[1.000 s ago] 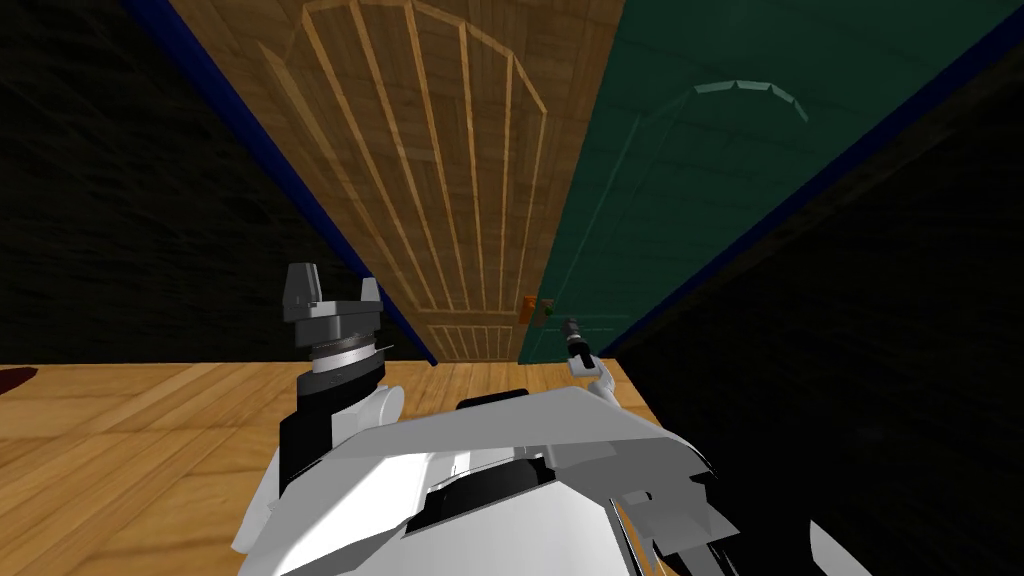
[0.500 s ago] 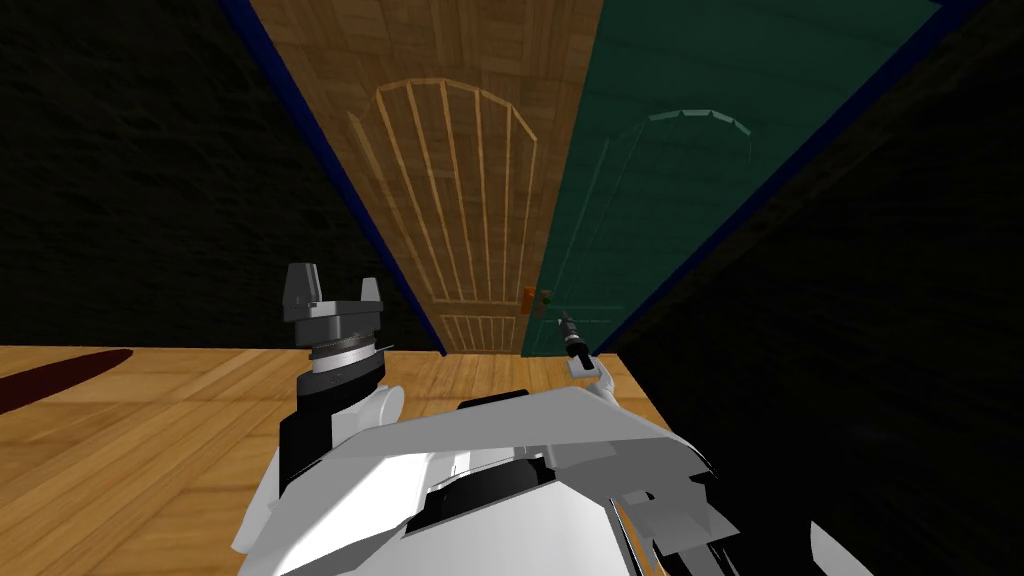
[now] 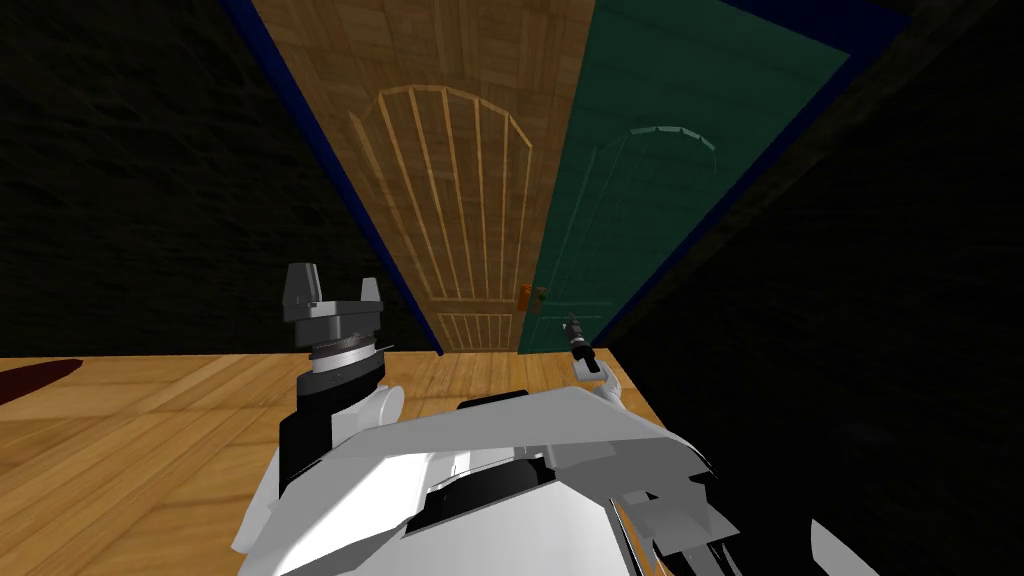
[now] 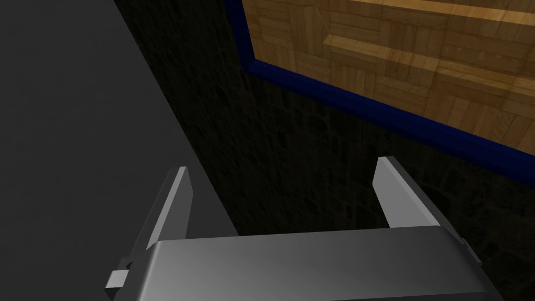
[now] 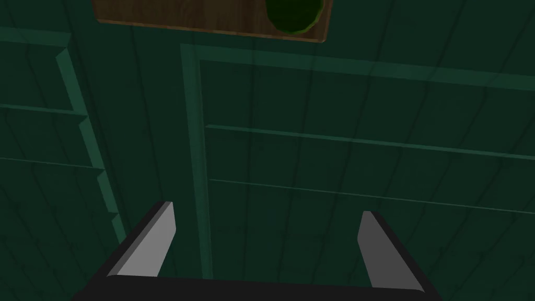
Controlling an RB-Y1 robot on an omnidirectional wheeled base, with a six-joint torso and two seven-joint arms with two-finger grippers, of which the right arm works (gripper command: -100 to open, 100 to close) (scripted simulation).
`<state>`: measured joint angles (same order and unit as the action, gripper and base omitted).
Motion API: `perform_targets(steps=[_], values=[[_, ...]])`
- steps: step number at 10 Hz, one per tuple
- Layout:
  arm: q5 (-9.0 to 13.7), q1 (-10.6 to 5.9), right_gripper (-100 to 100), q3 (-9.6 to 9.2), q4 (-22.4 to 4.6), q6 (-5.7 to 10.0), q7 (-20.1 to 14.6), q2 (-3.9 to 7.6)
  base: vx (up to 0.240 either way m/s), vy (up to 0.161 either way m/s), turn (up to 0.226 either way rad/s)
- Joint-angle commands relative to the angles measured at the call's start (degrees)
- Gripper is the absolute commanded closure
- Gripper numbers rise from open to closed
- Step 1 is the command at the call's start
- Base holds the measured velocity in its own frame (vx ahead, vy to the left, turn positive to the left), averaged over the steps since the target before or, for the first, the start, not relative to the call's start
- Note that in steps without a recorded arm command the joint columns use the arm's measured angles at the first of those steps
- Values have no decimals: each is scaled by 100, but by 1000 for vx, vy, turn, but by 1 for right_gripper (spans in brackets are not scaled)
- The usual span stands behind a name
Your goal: Pull the door open
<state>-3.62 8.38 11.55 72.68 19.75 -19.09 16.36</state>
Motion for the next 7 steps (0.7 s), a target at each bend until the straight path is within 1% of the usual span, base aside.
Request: perform_targets(steps=[1,2,4,7], values=[[13,-4,-100,145,-85,-54,63,9,110,-146,-83],[14,-26,-100,152,-99,-55,72,4,174,-97,-1],[7,-112,-100,110,-103,-48,89,-37,182,-25,71],[-20,-292,-100,-50,-54,-19,103,-143,202,40,118]])
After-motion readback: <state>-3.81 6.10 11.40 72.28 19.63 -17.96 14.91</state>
